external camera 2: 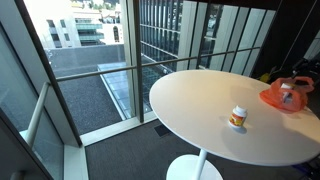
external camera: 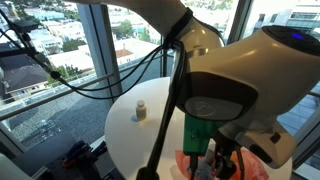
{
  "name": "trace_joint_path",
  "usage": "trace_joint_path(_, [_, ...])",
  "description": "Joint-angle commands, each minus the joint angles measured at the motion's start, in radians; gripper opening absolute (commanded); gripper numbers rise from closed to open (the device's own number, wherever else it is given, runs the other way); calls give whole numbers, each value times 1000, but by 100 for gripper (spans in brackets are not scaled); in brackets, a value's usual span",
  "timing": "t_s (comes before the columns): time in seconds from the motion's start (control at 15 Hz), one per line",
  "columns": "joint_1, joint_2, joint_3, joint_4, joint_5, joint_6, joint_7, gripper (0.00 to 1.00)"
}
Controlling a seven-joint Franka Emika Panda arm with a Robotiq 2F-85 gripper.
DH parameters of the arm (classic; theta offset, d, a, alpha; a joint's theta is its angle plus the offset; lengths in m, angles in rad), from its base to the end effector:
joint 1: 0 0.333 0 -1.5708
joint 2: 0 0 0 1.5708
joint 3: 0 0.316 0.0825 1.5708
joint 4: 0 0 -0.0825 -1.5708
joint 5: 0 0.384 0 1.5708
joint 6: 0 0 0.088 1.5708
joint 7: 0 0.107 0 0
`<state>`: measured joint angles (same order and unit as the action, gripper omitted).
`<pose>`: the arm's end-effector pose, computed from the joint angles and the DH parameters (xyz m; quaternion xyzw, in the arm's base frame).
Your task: Pick up the mentos container from the table and put it in the orange plastic bag, pick up the longest white container from the orange plastic bag and put it on the table, pick up the white medicine bottle from the table and put it in the orange plastic bag
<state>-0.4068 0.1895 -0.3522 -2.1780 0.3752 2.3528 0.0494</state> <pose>0.4076 -0.3773 0.3093 -0.8565 0.5064 -0.0370 0.0931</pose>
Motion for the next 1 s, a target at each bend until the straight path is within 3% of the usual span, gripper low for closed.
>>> trace_joint_path(0.0, [13,-9,17,-10,-18,21,-27,100])
trace_joint_path(0.73, [53,72,47,15,-60,149,-3,100])
trace_joint_path(0.8, [52,78,49,16,-58,155,-4,79])
trace_joint_path(0.93, [51,88,49,17,-59,165,-1,66])
